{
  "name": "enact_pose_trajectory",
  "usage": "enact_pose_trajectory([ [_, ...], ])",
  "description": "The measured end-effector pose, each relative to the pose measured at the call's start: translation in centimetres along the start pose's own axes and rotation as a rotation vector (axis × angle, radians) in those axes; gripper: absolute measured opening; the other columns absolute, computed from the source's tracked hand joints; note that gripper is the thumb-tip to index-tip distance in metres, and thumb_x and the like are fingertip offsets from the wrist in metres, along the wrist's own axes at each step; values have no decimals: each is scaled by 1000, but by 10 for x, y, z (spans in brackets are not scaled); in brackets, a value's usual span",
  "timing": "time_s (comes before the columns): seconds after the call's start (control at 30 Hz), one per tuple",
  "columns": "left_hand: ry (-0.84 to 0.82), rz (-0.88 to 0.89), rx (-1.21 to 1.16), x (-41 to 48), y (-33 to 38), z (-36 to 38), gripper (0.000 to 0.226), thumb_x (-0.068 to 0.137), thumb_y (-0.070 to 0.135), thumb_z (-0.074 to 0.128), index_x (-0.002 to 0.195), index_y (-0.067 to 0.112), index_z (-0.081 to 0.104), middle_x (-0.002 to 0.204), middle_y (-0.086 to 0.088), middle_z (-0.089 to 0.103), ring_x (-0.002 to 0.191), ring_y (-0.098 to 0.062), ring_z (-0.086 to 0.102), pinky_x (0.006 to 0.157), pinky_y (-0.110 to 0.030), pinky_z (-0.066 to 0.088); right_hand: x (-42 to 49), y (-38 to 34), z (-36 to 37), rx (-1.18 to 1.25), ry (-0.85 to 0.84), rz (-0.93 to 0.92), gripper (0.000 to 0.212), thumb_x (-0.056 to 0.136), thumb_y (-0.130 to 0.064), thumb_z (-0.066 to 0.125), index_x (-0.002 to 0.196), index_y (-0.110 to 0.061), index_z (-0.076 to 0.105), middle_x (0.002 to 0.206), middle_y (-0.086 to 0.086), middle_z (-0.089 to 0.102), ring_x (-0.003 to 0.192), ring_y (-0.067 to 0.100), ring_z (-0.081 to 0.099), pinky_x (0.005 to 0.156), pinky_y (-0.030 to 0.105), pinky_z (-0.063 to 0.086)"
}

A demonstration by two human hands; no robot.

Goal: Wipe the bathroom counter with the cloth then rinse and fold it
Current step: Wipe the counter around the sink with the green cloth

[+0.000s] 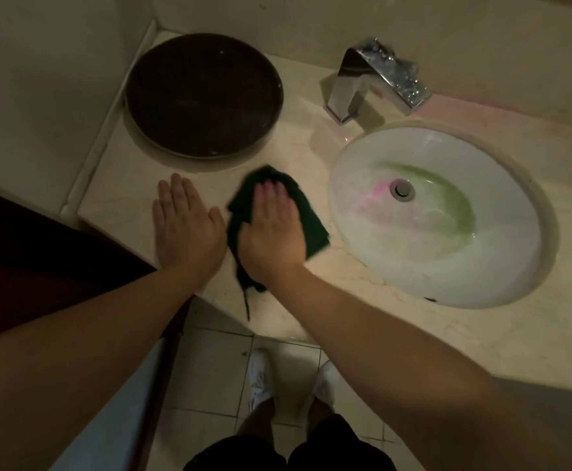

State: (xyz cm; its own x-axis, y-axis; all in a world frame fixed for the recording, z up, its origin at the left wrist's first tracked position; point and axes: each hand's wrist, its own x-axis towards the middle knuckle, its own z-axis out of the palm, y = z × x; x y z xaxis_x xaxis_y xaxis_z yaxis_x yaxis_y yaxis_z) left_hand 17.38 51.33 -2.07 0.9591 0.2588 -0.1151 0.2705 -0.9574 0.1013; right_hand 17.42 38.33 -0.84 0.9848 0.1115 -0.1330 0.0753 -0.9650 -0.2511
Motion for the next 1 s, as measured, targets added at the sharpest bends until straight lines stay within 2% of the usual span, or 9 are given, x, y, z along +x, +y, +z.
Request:
enact_pose_trajectory([
  [0.07,-6,8,5,0,-2,0,70,99,40,19,153,-1,3,163,-16,4,150,-30,3,121,-45,8,11,-4,-2,-53,-58,-135,65,99,-37,22,155,-8,7,164,9,5,151,23,1,122,37,1],
  [0.13,-5,7,5,0,-3,-1,70,98,39,20,153,-1,3,163,-16,4,150,-30,3,121,-45,8,1,22,-7,-70,-43,-160,66,98,-38,27,155,-10,12,164,7,10,151,22,5,122,37,4],
  [0.2,-14,-14,0,-1,-2,-3,69,97,38,19,153,-1,3,163,-15,4,150,-31,3,121,-45,7,-20,57,-12,-41,27,-65,65,96,-36,31,154,-11,19,162,8,17,150,23,12,122,36,8],
  [0.3,-17,-20,15,-2,0,-5,70,96,37,17,153,-1,4,163,-16,4,149,-32,3,121,-45,7,-49,87,-9,-60,65,116,65,97,-35,26,154,-6,14,162,11,17,149,27,15,121,41,19],
  [0.4,-29,-18,16,-1,-1,-8,69,98,38,18,152,-2,3,162,-17,3,149,-33,3,121,-44,6,-63,64,1,-70,76,231,68,96,-36,24,154,-2,9,162,15,12,150,30,9,122,44,14],
  [0.6,-53,-12,-180,8,-12,-11,61,101,31,19,154,2,8,163,-12,5,150,-25,2,122,-40,6,-45,-35,23,-86,13,-85,68,97,-38,30,155,-8,9,163,10,7,151,24,2,122,38,1],
  [0.77,-57,1,-105,1,-8,-10,70,99,40,21,154,1,4,163,-13,1,150,-27,-2,122,-40,2,-81,-1,13,-106,-47,-228,67,97,-37,35,155,-11,15,163,7,11,151,22,5,123,38,9],
  [0.9,-55,-2,-75,-3,-7,-11,74,98,47,17,153,1,-1,163,-15,-4,150,-29,-5,122,-43,5,-88,74,-6,-154,47,31,66,95,-35,26,152,-2,20,159,17,23,148,32,18,119,48,22],
  [1.0,-59,13,-30,-4,-2,-12,75,98,46,21,153,0,0,162,-17,-2,150,-32,-3,122,-45,8,-69,87,-8,-127,71,213,67,95,-34,23,152,2,18,158,20,24,147,35,19,119,48,22],
])
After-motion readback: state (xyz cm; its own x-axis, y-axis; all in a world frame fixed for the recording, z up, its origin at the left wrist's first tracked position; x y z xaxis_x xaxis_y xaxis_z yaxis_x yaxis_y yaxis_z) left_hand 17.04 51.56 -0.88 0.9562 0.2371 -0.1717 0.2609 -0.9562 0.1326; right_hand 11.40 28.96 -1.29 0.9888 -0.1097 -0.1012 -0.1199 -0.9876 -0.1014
